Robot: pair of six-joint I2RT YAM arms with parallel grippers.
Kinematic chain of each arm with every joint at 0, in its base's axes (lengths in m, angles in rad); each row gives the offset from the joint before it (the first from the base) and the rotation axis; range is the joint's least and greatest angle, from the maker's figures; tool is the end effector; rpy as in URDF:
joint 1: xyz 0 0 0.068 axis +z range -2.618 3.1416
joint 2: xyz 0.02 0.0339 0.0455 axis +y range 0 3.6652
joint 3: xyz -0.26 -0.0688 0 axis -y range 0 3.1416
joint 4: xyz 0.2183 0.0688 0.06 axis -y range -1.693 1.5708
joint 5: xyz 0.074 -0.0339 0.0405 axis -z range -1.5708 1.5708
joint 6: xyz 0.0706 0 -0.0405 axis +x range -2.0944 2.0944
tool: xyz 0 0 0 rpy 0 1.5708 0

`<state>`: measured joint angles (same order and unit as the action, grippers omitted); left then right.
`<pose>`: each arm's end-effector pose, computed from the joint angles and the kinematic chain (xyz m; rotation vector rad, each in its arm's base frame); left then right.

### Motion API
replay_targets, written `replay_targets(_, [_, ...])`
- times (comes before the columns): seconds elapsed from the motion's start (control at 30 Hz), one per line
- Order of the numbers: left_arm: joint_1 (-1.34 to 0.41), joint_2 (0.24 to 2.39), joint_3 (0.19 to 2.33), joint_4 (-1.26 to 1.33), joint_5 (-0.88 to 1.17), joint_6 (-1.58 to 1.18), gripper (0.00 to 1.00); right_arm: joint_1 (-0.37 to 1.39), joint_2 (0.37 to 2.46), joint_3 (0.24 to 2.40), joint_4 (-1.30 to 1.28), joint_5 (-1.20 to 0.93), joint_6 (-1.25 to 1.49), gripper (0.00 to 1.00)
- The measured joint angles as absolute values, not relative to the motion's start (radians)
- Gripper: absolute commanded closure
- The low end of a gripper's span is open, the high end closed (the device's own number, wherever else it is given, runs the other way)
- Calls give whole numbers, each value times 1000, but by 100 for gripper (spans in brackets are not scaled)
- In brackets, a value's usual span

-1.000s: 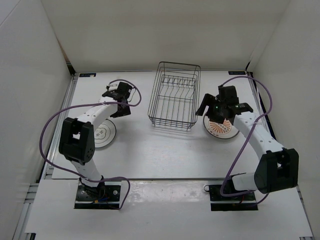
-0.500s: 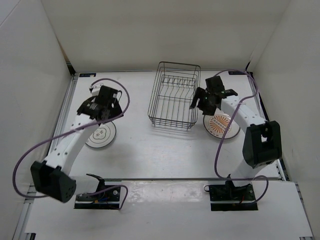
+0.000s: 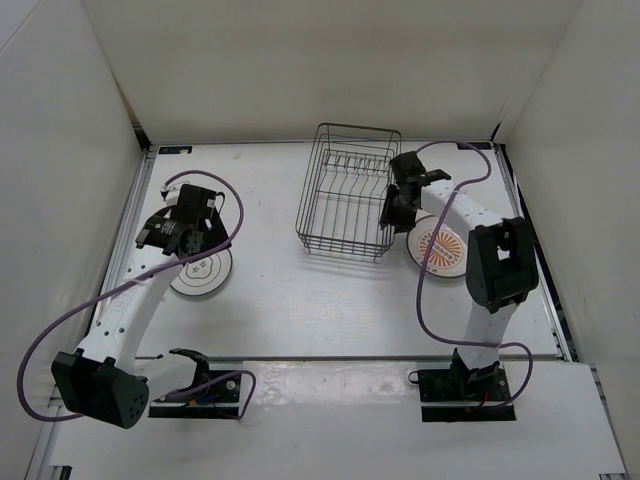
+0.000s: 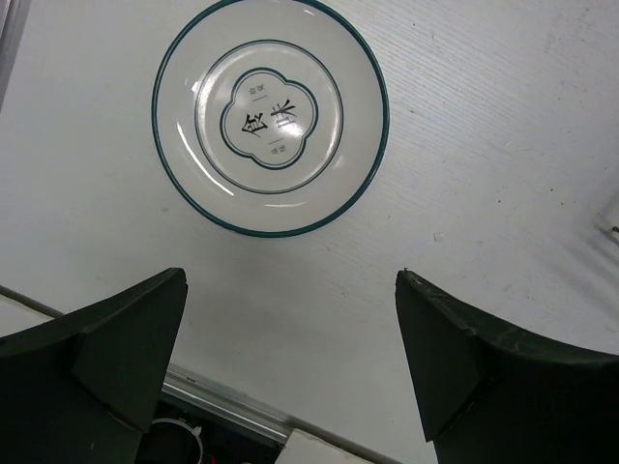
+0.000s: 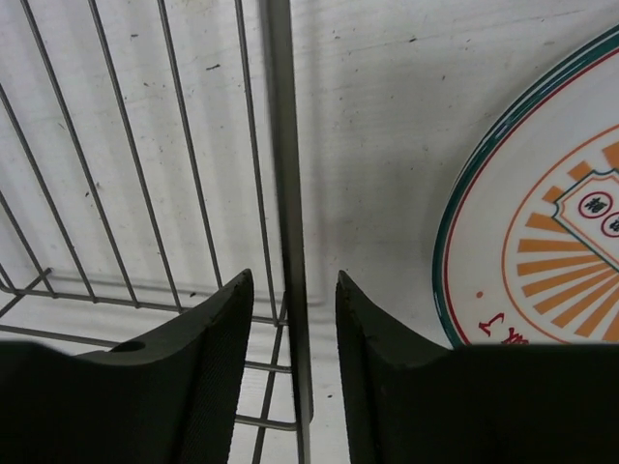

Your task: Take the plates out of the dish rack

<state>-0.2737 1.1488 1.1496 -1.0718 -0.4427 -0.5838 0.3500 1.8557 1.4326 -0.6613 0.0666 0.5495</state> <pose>0.1986 -0.0243 0.2899 -0.5278 2.4473 0.2463 0.3626 0.1274 0.2004 0.2876 2.6522 0.2077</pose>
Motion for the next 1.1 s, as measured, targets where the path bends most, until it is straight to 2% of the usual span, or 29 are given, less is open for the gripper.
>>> replay_targets(0.17, [-274, 1154, 1150, -1074, -436, -551, 1, 380, 1856, 1425, -663, 76, 514, 70])
replay_targets(0.23, [-274, 1157, 1150, -1074, -433, -542, 1, 389, 1855, 1412, -661, 82, 497, 81])
replay_targets(0.53, [-274, 1157, 1146, -1073, -411, -545, 1, 410, 1810, 1335, -652, 61, 429, 84])
replay_targets(0.67, [-274, 1151, 1124, -1072, -406, -551, 1, 411, 1779, 1294, -628, 35, 419, 99])
replay_targets(1.1, [-272, 1122, 1101, -1073, -404, -554, 1, 416, 1649, 1131, -585, -38, 311, 100])
